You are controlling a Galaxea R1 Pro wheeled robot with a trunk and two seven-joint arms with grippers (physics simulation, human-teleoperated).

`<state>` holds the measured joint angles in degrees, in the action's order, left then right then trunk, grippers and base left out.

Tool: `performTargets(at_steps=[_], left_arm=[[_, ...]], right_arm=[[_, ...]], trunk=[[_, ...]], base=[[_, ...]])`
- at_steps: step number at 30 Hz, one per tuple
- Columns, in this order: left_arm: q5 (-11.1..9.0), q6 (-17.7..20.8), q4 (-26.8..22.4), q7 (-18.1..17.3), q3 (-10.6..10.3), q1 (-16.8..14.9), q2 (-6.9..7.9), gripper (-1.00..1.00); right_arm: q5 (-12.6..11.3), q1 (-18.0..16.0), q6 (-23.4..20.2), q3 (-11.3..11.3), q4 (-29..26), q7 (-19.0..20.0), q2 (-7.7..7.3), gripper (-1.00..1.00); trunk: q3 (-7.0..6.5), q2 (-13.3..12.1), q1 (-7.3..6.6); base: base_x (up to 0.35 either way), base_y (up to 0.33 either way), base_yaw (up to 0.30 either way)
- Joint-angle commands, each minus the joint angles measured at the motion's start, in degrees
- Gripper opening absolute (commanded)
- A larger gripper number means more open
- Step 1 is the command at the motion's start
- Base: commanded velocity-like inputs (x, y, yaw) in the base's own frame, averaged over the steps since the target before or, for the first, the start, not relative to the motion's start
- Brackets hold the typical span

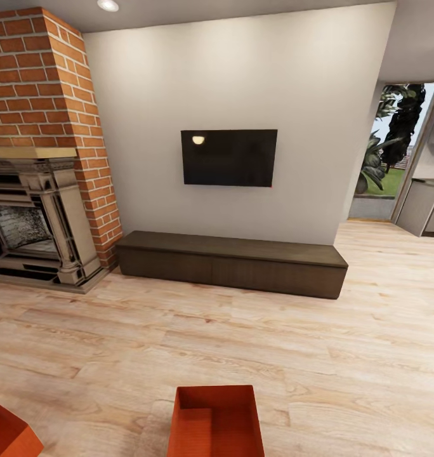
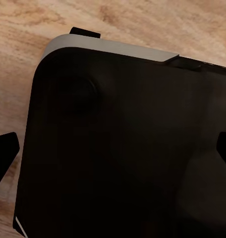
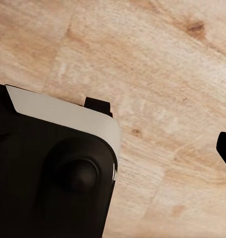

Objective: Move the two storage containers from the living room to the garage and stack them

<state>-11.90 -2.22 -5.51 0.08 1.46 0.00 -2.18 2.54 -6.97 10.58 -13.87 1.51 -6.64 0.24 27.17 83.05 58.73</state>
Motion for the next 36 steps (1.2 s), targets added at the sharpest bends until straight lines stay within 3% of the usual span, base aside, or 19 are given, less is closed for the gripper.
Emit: performTargets(at_steps=[1,21,27,36], left_arm=[[-0.30,-0.12,-0.03,0.01,0.12,0.00,-0.02,1.00],[-0.25,-0.15,-0.25,0.36,-0.10,0.00,0.24,1.00],[0.20,-0.15,-0.37,0.44,-0.39,0.00,2.38,1.00],[0.21,-0.15,-0.30,0.43,-0.40,0.00,2.88,1.00]], right_arm=[[0.27,-0.07,0.23,-0.19,0.15,-0.30,0.07,1.00],[0.18,-0.07,0.23,0.08,0.10,-0.30,0.07,1.00],[0.18,-0.07,0.23,0.02,0.08,-0.30,0.26,1.00],[0.26,-0.07,0.23,-0.02,0.07,-0.32,0.16,1.00]], trunk=[[0.05,0.03,0.00],[1.14,0.03,0.00],[1.70,0.03,0.00],[2.54,0.03,0.00]], base=[[0.000,0.000,0.000],[0.000,0.000,0.000],[0.000,0.000,0.000],[0.000,0.000,0.000]])
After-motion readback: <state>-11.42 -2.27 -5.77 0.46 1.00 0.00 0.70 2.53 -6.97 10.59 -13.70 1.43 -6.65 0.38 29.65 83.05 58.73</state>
